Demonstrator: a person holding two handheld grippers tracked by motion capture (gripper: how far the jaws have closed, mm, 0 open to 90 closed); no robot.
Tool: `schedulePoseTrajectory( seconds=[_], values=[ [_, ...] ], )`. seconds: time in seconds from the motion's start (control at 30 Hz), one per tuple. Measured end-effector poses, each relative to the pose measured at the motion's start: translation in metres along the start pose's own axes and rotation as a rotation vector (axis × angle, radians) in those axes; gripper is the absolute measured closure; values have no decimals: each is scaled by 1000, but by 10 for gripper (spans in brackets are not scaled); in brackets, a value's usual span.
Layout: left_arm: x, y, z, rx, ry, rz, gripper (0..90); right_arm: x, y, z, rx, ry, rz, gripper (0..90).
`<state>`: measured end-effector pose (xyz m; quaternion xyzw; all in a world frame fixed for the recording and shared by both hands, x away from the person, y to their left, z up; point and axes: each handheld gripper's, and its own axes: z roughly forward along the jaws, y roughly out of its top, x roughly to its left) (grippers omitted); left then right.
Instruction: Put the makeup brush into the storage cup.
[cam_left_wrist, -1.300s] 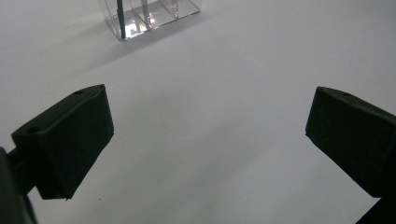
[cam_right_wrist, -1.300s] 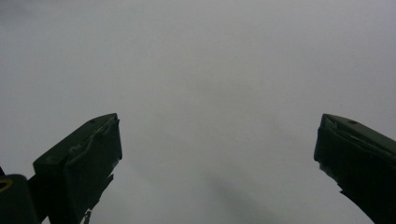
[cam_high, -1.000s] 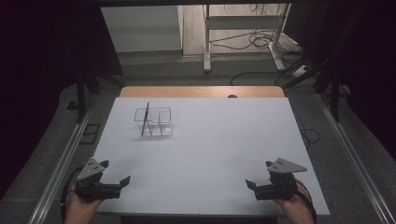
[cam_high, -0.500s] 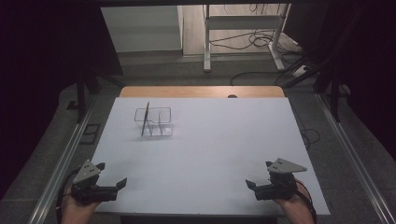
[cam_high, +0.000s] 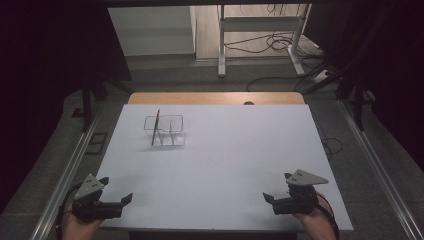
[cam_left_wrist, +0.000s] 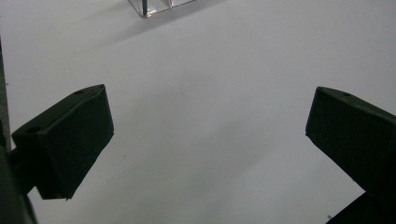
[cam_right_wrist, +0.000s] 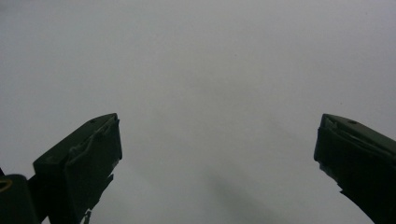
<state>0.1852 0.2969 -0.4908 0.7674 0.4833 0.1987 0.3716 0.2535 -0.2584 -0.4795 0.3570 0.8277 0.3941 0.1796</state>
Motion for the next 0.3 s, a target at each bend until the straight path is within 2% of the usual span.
schedulePoseTrajectory(
  seconds=[0.3],
  values=[
    [0,-3,3,31,7,6,12,0,0,0,2,-1,0,11]
  ],
)
